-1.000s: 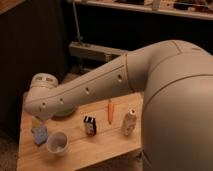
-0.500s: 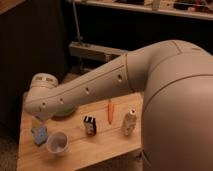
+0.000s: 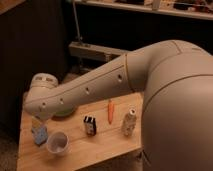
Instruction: Place the white sponge in the ceramic cup
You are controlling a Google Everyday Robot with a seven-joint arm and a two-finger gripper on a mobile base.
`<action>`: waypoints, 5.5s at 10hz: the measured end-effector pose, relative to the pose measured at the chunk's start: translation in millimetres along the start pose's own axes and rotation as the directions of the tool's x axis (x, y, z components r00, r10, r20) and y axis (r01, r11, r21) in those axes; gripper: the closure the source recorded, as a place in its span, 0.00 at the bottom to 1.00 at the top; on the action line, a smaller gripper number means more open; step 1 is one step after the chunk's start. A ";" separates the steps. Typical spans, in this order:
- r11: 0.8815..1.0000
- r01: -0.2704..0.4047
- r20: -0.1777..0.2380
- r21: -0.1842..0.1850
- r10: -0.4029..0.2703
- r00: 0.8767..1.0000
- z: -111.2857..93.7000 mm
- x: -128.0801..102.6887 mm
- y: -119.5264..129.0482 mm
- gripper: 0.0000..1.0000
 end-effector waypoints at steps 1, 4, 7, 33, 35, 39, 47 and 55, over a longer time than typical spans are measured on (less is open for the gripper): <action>1.000 0.000 0.000 0.000 0.000 1.000 0.0 0.0 0.0 0.20; 1.000 0.010 -0.005 0.026 -0.010 1.000 -5.3 -4.9 -3.7 0.20; 0.998 0.023 -0.006 0.065 -0.022 1.000 -25.5 -60.7 -2.3 0.20; 0.997 -0.068 -0.201 -0.023 0.062 0.978 118.9 -86.1 30.0 0.20; 0.997 -0.076 -0.213 -0.029 0.068 0.975 127.5 -80.8 30.5 0.20; 0.995 -0.082 -0.232 -0.048 0.068 0.970 142.5 -72.2 36.3 0.20; 0.993 -0.118 -0.285 -0.014 0.109 0.952 166.1 -55.0 47.7 0.20; 0.992 -0.112 -0.280 -0.057 0.092 0.955 185.6 -48.7 53.6 0.20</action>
